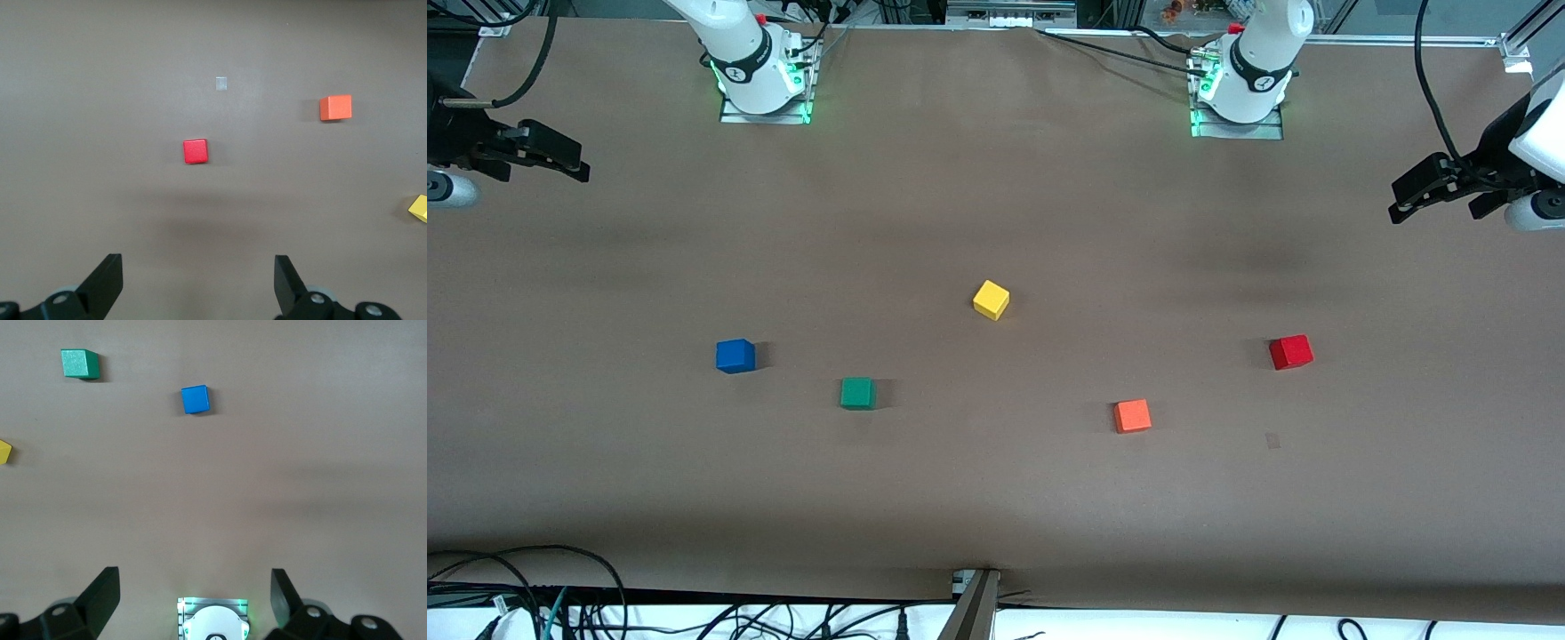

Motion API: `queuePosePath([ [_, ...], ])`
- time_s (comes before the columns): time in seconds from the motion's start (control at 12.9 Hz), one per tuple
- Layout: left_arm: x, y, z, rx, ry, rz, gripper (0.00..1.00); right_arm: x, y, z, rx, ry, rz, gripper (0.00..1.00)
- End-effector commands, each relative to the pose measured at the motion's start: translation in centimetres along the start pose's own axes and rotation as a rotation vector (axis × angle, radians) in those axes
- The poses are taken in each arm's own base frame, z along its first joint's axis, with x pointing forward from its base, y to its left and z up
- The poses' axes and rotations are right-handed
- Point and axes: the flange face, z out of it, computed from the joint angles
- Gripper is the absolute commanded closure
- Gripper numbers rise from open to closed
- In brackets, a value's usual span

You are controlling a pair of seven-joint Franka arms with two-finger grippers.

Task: Pass red block to right arm, stack on blue

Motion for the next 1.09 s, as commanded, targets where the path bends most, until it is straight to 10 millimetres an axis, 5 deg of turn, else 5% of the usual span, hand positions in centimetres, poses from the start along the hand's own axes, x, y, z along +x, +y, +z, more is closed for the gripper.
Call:
queuePosePath([
  [0.0,0.3,-0.7,-0.3,-0.017,-0.009,-0.008,0.00,0.4,0.0,-0.4,0.013,0.014,-0.015,0.00],
  [0.16,0.5,-2.0,-0.2,-0.022,-0.009,-0.029,0.00,0.5,0.1,-0.3,0.012,0.014,-0.014,0.00],
  [1.01,0.5,-1.7,-0.1,-0.021,-0.014,-0.026,0.00,0.5,0.3,-0.4,0.013,0.016,-0.012,0.00],
])
